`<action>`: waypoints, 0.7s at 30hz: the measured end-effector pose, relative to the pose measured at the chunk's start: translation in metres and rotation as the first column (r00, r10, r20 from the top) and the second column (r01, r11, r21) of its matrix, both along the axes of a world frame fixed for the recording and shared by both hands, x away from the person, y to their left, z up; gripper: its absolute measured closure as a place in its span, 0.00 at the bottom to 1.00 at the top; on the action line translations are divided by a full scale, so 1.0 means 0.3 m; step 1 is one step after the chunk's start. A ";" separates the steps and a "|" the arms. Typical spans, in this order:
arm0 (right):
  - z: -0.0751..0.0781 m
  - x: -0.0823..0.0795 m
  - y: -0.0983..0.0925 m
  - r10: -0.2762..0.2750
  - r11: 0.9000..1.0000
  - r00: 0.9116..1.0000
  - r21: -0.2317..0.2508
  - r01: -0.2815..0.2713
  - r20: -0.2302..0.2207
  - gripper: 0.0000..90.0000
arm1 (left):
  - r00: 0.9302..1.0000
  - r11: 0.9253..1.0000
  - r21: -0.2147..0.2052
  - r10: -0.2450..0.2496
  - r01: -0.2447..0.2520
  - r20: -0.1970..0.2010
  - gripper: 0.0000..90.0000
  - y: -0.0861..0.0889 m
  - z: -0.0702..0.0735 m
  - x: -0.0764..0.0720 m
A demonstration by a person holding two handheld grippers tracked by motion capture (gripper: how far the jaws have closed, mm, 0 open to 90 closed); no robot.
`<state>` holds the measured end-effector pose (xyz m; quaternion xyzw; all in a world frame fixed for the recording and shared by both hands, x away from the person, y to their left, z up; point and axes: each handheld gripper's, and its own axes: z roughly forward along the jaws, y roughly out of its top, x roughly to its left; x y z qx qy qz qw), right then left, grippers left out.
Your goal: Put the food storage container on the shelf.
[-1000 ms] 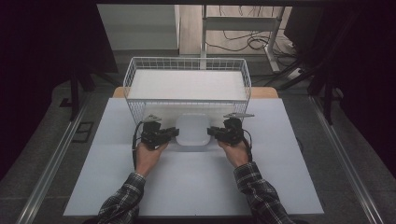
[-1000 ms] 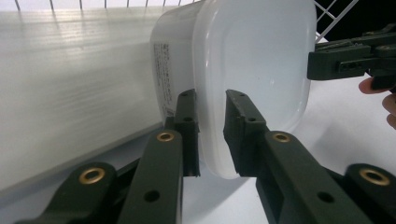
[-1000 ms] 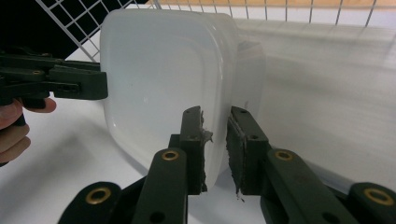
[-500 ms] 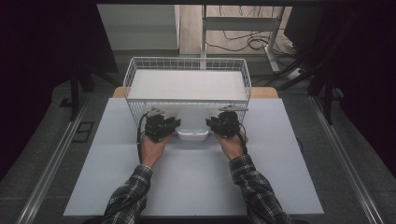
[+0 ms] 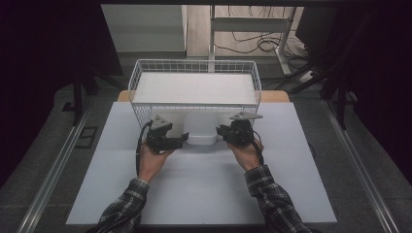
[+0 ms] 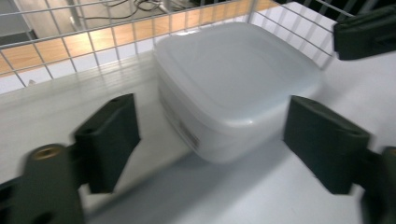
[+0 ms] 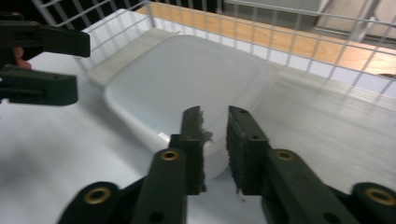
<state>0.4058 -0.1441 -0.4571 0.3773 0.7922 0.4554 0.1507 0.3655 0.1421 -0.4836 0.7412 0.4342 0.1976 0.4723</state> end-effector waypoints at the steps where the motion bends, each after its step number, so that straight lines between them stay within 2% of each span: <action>1: 0.001 -0.018 -0.001 0.020 1.000 1.000 -0.001 -0.020 0.002 0.92 | 1.000 1.000 0.009 -0.001 0.001 0.006 0.13 0.003 0.001 -0.018; 2: 0.001 -0.018 -0.001 0.020 1.000 1.000 -0.001 -0.020 0.002 0.92 | 1.000 1.000 0.010 -0.012 0.012 0.005 0.13 0.007 0.001 -0.033; 5: 0.000 -0.046 0.006 0.061 0.998 0.998 -0.010 -0.061 0.009 0.99 | 1.000 1.000 0.004 -0.022 0.022 -0.003 0.05 0.022 -0.003 -0.083; 7: -0.004 -0.058 0.011 0.078 0.997 0.997 -0.008 -0.078 0.011 0.99 | 0.999 0.999 -0.002 -0.036 0.036 0.003 0.04 0.035 -0.007 -0.119; 11: -0.013 -0.074 0.023 0.096 0.995 0.995 -0.007 -0.096 0.007 0.99 | 1.000 0.999 -0.026 -0.026 0.026 0.011 0.03 0.071 -0.023 -0.189; 16: -0.035 -0.094 0.058 0.127 0.992 0.992 -0.017 -0.127 -0.001 0.99 | 0.999 1.000 -0.007 -0.024 0.025 0.032 0.03 0.102 -0.042 -0.265; 17: -0.043 -0.100 0.071 0.137 0.990 0.991 -0.022 -0.137 -0.004 0.99 | 0.999 0.999 0.023 -0.028 0.027 0.035 0.02 0.109 -0.057 -0.297; 18: -0.043 -0.100 0.071 0.137 0.990 0.991 -0.022 -0.137 -0.004 0.99 | 0.999 0.999 0.023 -0.028 0.027 0.035 0.02 0.109 -0.057 -0.297; 21: -0.054 -0.104 0.086 0.147 0.989 0.989 -0.029 -0.147 -0.007 0.99 | 0.999 0.997 0.076 -0.025 0.022 0.042 0.01 0.117 -0.078 -0.346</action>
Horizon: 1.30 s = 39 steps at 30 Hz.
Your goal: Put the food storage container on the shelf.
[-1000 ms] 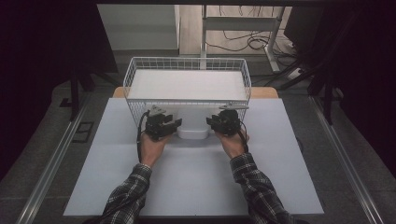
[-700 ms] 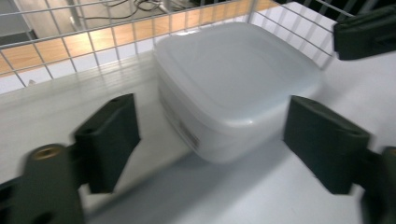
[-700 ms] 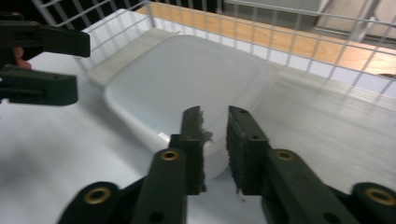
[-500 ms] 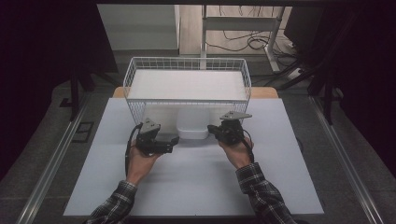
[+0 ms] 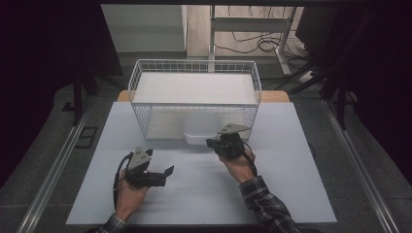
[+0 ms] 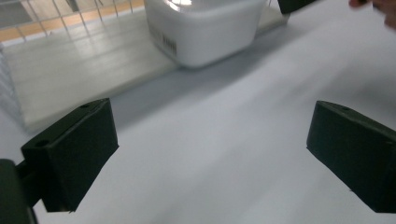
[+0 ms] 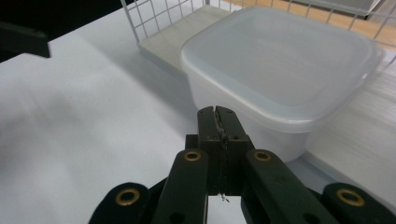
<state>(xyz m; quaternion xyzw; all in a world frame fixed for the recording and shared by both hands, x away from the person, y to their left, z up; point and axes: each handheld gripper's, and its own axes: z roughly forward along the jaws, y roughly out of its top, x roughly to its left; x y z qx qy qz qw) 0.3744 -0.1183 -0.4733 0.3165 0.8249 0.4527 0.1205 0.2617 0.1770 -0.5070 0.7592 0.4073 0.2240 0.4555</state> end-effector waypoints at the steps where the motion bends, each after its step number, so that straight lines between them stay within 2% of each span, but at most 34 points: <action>1: -0.003 0.000 0.004 0.001 1.000 1.000 -0.002 -0.001 -0.004 0.99 | 1.000 1.000 0.002 0.003 -0.003 0.002 0.01 0.004 -0.006 -0.017; 6: -0.022 0.018 0.028 -0.001 1.000 1.000 -0.009 0.001 -0.018 0.99 | 1.000 1.000 -0.019 0.016 -0.016 0.009 0.01 0.033 -0.021 -0.091; 10: -0.040 0.044 0.052 -0.009 1.000 0.999 -0.014 0.008 -0.036 0.99 | 1.000 0.999 -0.026 0.029 -0.029 0.006 0.01 0.052 -0.030 -0.119; 14: -0.073 0.075 0.079 -0.019 0.999 0.998 -0.039 0.017 -0.066 0.99 | 1.000 0.999 -0.021 0.029 -0.029 0.005 0.01 0.052 -0.037 -0.115; 18: -0.085 0.090 0.090 -0.025 0.999 0.997 -0.047 0.022 -0.067 0.99 | 1.000 1.000 -0.011 0.023 -0.023 0.009 0.01 0.046 -0.039 -0.114; 30: -0.075 0.167 0.114 -0.058 0.996 0.997 -0.066 0.055 -0.046 0.99 | 1.000 1.000 -0.021 0.012 -0.012 0.009 0.01 0.044 -0.043 -0.109; 39: -0.074 0.200 0.121 -0.077 0.994 0.996 -0.086 0.074 -0.037 0.99 | 1.000 1.000 -0.029 0.011 -0.010 0.007 0.01 0.046 -0.044 -0.107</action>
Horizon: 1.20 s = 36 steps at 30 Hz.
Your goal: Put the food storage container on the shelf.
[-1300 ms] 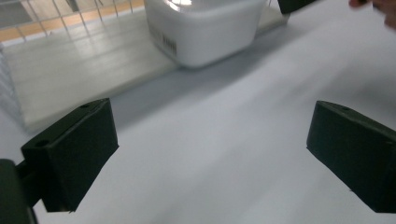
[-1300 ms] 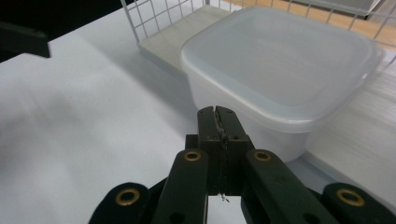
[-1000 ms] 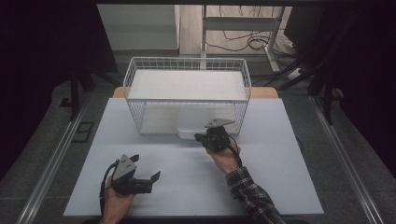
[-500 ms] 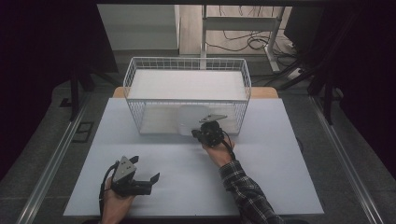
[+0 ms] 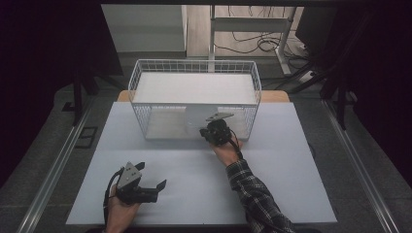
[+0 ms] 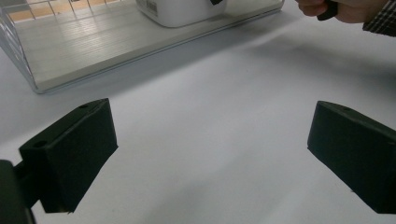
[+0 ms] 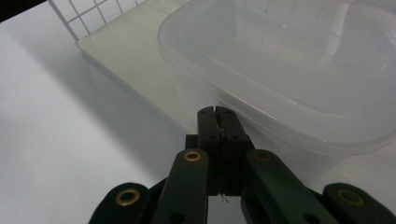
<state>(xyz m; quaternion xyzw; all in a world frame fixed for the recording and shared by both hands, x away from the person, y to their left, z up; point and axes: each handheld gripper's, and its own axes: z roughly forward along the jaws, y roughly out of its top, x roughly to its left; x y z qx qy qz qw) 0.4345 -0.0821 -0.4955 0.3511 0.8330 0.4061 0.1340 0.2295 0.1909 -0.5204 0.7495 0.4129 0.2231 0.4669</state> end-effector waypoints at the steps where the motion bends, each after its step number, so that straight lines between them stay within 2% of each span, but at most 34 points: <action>1: -0.002 0.007 0.001 -0.004 1.000 1.000 -0.003 0.004 0.001 0.99 | 1.000 1.000 0.000 0.000 0.000 -0.001 0.01 0.000 0.000 0.000; 8: 0.000 0.002 0.002 0.003 1.000 1.000 0.002 -0.003 -0.009 0.98 | 1.000 1.000 -0.006 0.003 -0.003 0.002 0.01 0.002 0.001 0.000; 12: 0.006 -0.004 0.001 0.013 1.000 1.000 0.007 -0.013 -0.013 0.93 | 1.000 1.000 -0.006 0.001 -0.001 0.001 0.01 0.002 0.001 -0.001; 17: 0.023 -0.021 -0.001 0.026 0.999 1.000 0.019 -0.026 -0.004 0.81 | 1.000 1.000 -0.007 0.002 -0.002 -0.002 0.01 0.003 0.000 0.000; 18: 0.023 -0.021 -0.001 0.026 0.999 1.000 0.019 -0.026 -0.004 0.81 | 1.000 1.000 -0.007 0.002 -0.002 -0.003 0.01 0.003 0.000 0.000; 19: 0.028 -0.028 -0.002 0.029 0.999 1.000 0.016 -0.029 0.004 0.76 | 1.000 1.000 -0.007 0.001 -0.001 -0.006 0.01 0.003 0.000 0.000; 26: 0.033 -0.045 -0.013 0.036 0.999 0.999 0.004 -0.036 0.003 0.65 | 1.000 1.000 -0.012 -0.004 0.003 -0.013 0.01 0.003 -0.003 0.002; 27: 0.035 -0.050 -0.020 0.034 0.999 0.999 0.006 -0.034 0.002 0.60 | 1.000 1.000 -0.013 -0.004 0.003 -0.014 0.01 0.004 -0.003 0.003; 28: 0.035 -0.050 -0.020 0.034 0.999 0.999 0.006 -0.034 0.002 0.60 | 1.000 1.000 -0.014 -0.004 0.004 -0.015 0.01 0.004 -0.003 0.003; 29: 0.039 -0.058 -0.024 0.038 0.999 0.999 0.003 -0.038 0.003 0.54 | 1.000 1.000 -0.013 -0.005 0.005 -0.017 0.01 0.004 -0.004 0.003; 30: 0.039 -0.058 -0.024 0.038 0.999 0.999 0.003 -0.038 0.003 0.54 | 1.000 1.000 -0.013 -0.005 0.005 -0.017 0.01 0.004 -0.004 0.003; 32: 0.045 -0.066 -0.027 0.041 0.999 0.999 0.000 -0.041 0.001 0.48 | 1.000 1.000 -0.015 -0.006 0.006 -0.019 0.01 0.005 -0.004 0.005; 34: 0.052 -0.073 -0.031 0.045 0.999 0.999 0.006 -0.045 -0.003 0.43 | 1.000 1.000 -0.014 -0.008 0.007 -0.021 0.01 0.005 -0.006 0.005; 35: 0.060 -0.081 -0.036 0.049 0.999 0.999 0.018 -0.049 -0.002 0.37 | 1.000 1.000 -0.016 -0.010 0.010 -0.022 0.01 0.005 -0.006 0.006; 36: 0.060 -0.081 -0.036 0.049 0.999 0.999 0.018 -0.049 -0.002 0.37 | 1.000 1.000 -0.020 -0.013 0.012 -0.024 0.01 0.005 -0.006 0.007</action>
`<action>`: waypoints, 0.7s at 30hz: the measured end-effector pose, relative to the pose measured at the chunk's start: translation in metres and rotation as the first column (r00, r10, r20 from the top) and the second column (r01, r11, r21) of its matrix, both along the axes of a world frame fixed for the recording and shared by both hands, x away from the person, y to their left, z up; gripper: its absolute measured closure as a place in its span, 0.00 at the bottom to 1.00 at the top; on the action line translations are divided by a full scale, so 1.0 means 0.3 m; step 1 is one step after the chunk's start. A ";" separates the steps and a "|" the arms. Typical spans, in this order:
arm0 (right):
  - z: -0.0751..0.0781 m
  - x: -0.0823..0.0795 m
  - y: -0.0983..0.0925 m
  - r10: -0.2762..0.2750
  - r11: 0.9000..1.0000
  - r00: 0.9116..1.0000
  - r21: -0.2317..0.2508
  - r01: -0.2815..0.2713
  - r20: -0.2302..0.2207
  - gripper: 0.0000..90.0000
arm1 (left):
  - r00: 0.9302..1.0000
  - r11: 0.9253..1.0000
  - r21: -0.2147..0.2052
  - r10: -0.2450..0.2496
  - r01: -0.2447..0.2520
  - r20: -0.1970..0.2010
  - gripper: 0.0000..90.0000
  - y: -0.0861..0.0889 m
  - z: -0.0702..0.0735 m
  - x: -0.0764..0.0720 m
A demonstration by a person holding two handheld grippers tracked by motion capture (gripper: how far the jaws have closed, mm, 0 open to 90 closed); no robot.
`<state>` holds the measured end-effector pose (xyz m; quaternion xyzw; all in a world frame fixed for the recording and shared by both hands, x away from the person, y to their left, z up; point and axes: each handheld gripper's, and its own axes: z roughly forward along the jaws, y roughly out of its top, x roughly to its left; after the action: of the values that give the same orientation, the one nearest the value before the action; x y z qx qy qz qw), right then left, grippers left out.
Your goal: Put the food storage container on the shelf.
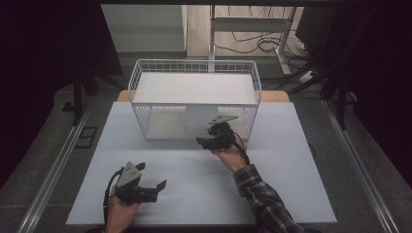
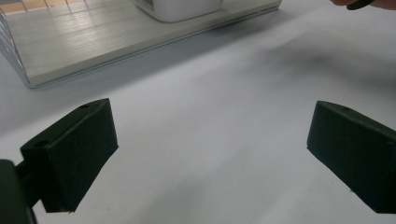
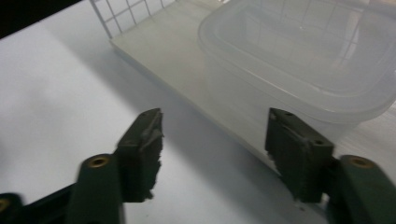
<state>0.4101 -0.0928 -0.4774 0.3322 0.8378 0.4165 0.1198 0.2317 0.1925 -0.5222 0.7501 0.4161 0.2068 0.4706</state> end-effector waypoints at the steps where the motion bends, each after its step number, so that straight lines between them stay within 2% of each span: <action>1: 0.008 -0.010 -0.003 0.011 1.000 1.000 0.009 -0.011 -0.002 0.34 | 1.000 1.000 -0.006 -0.004 0.004 -0.002 0.02 0.000 -0.001 0.001; 5: 0.017 -0.026 -0.007 0.025 1.000 1.000 0.014 -0.025 0.007 0.27 | 1.000 1.000 -0.013 -0.006 0.006 0.000 0.04 0.002 -0.001 0.002; 9: 0.018 -0.050 -0.016 0.042 0.999 0.999 0.022 -0.042 0.002 0.17 | 1.000 1.000 -0.021 -0.011 0.010 -0.017 0.05 0.004 -0.004 0.005; 15: 0.018 -0.077 -0.037 0.048 0.999 0.999 0.021 -0.048 0.011 0.10 | 1.000 1.000 -0.021 -0.010 0.010 -0.026 0.05 0.004 -0.007 0.009; 21: 0.028 -0.109 -0.068 0.045 0.999 0.999 0.026 -0.045 0.022 0.07 | 1.000 1.000 -0.016 -0.008 0.008 -0.027 0.05 0.004 -0.008 0.010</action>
<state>0.3776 -0.1133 -0.4690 0.3103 0.8381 0.4336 0.1151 0.2345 0.1937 -0.5246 0.7507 0.4210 0.1917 0.4716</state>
